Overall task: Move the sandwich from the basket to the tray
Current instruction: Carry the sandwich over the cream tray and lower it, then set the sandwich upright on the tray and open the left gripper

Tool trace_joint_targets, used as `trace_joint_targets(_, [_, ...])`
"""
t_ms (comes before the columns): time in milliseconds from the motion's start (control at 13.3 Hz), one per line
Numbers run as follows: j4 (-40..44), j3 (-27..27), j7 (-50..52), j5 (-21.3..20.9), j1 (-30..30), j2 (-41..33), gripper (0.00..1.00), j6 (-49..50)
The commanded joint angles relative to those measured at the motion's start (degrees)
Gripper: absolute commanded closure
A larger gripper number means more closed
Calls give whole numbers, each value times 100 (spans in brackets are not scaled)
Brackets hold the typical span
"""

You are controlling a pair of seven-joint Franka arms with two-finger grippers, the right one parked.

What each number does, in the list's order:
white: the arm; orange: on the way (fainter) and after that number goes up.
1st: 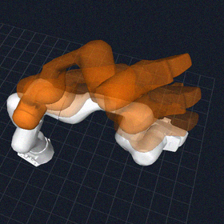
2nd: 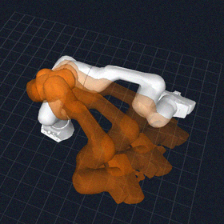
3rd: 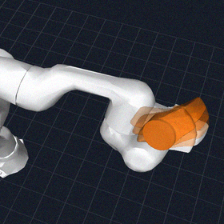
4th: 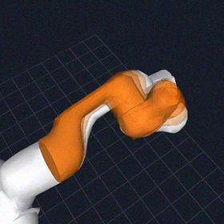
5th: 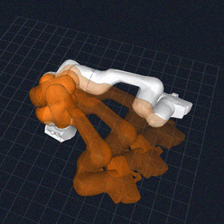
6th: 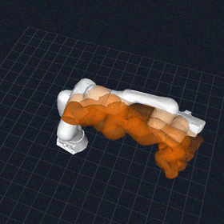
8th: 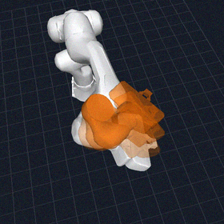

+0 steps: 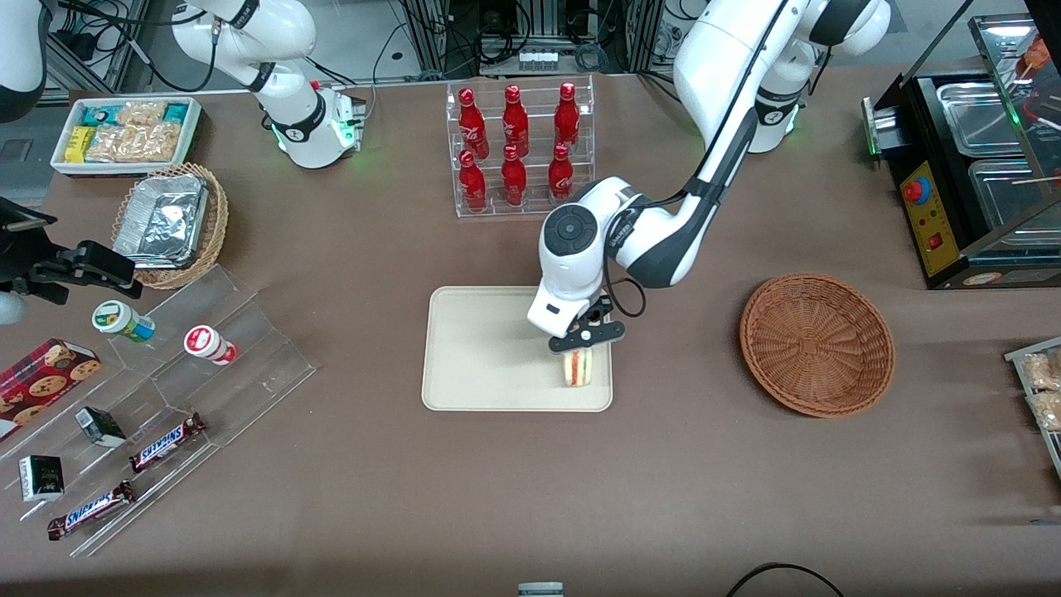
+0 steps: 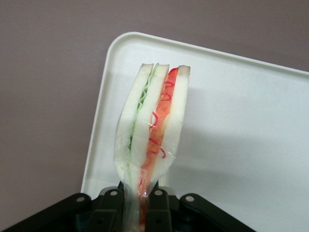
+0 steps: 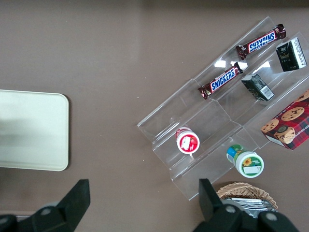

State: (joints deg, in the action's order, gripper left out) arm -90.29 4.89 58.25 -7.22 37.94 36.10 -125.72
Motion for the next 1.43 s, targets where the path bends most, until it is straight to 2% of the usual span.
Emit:
trace_joint_targets(0, [363, 3, -33, -104, 47, 353, 83, -5])
trace_joint_targets(226, [354, -6, -50, -341, 240, 450, 83, -5])
trace_joint_targets(526, [346, -6, -50, -368, 267, 468, 80, -5])
trace_joint_targets(602, [337, -6, -76, -368, 258, 476, 69, -5])
trace_joint_targets(677, [328, -15, -155, -368, 240, 468, 41, 4])
trace_joint_targets(752, [328, -15, -156, -368, 223, 459, 27, 13])
trace_joint_targets(827, [328, -15, -138, -351, 205, 433, 24, 39])
trace_joint_targets(902, [328, -41, -130, -333, 205, 424, 13, 48])
trace_joint_targets(1053, [354, -59, -121, -316, 196, 380, 0, 161])
trace_joint_targets(1203, [363, -68, -42, -307, 179, 161, 0, 311])
trace_joint_targets(1353, [354, -76, 212, -315, 118, -277, 0, 1002])
